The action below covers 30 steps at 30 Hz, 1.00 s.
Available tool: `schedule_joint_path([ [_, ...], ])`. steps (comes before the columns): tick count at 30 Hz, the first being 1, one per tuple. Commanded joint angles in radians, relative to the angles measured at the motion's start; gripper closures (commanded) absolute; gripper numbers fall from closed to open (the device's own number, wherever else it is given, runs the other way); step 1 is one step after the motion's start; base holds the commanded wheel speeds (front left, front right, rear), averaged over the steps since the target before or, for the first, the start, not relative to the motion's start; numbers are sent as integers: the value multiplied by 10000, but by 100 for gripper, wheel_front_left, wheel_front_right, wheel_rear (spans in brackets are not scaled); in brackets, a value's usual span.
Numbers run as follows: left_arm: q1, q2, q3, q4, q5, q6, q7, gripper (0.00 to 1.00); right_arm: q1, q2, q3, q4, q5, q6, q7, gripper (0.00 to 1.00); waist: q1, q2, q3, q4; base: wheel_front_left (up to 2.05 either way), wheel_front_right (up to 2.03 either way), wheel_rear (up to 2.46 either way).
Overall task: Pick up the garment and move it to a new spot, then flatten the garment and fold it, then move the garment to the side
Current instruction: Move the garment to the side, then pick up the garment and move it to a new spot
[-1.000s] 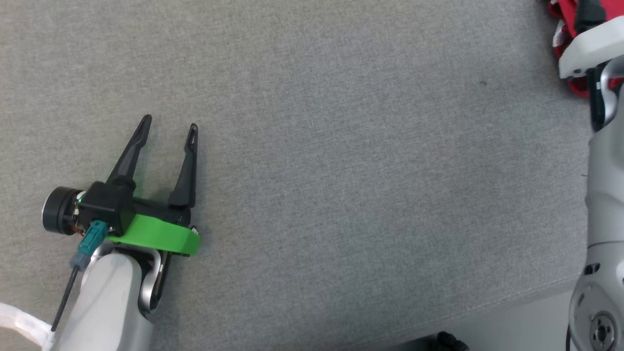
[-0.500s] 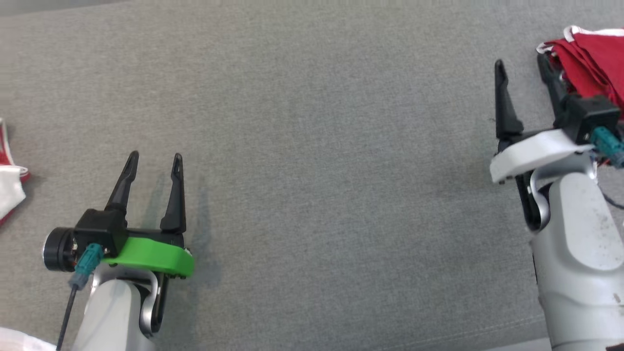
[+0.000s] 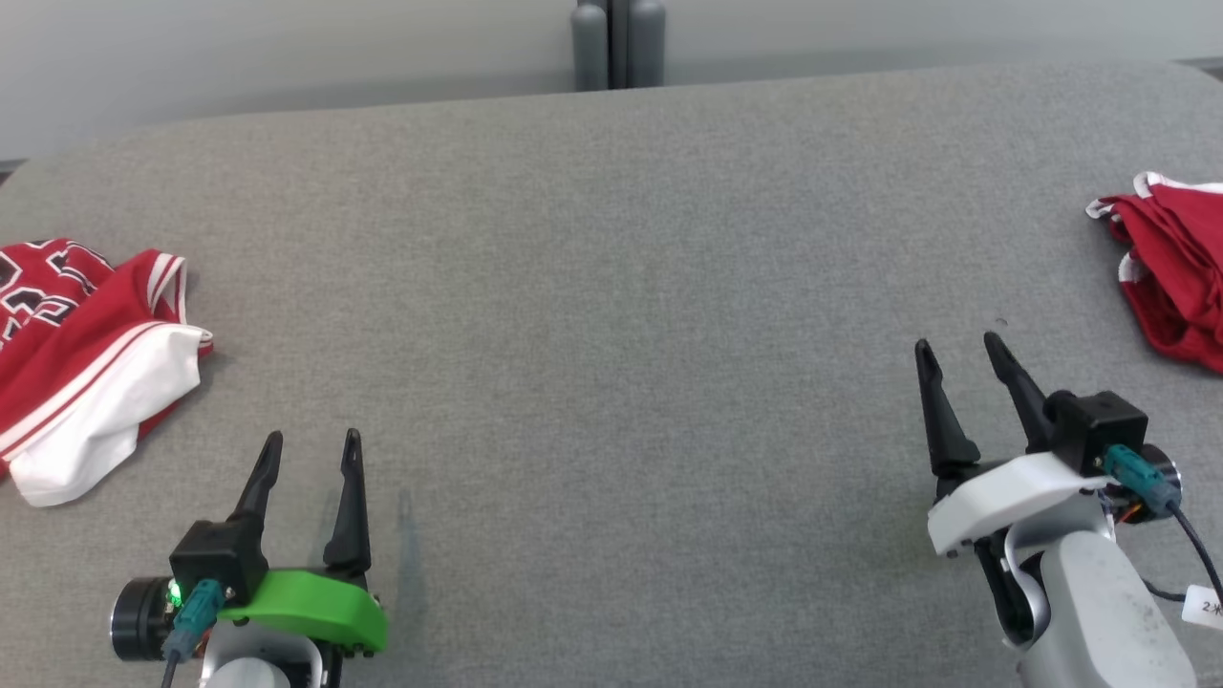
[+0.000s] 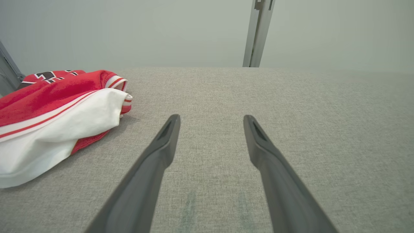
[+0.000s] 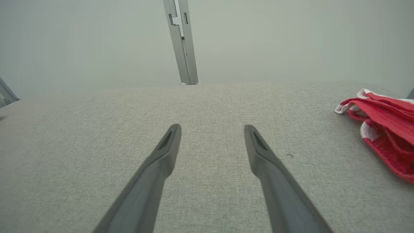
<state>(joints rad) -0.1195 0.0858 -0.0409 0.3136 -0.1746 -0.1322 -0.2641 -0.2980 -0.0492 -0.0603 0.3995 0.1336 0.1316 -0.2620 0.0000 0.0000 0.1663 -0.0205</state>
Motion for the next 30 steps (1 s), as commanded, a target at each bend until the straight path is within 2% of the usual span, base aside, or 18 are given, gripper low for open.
schedule_joint_path([
  [1, 233, -12, 106, 9, 50, 32, -2, 0, 309, -42, 53, -64, 99, -19, -40, 0, 0, 0, -603, 348, 0, 0, 0],
  [9, 937, -197, 419, -96, 158, 32, -2, 0, 1164, -36, 524, -132, 428, -19, -40, 0, 0, 0, -1158, 347, 0, 0, 0],
  [16, 762, -268, 434, -114, 176, 32, -2, 0, 1181, -35, 760, -189, 251, -19, -39, 0, 0, 0, -1002, 698, 0, 0, 0],
  [20, 537, -307, 444, 63, 61, 32, -2, 0, 1071, -37, 927, -187, 259, -19, -39, 0, 0, 0, -867, 1371, 0, 0, 0],
  [30, 523, -340, 695, 392, -263, 32, -2, 0, 670, -41, 1365, 166, 234, -19, -39, 0, 0, 0, -436, 3866, 0, 0, 0],
])
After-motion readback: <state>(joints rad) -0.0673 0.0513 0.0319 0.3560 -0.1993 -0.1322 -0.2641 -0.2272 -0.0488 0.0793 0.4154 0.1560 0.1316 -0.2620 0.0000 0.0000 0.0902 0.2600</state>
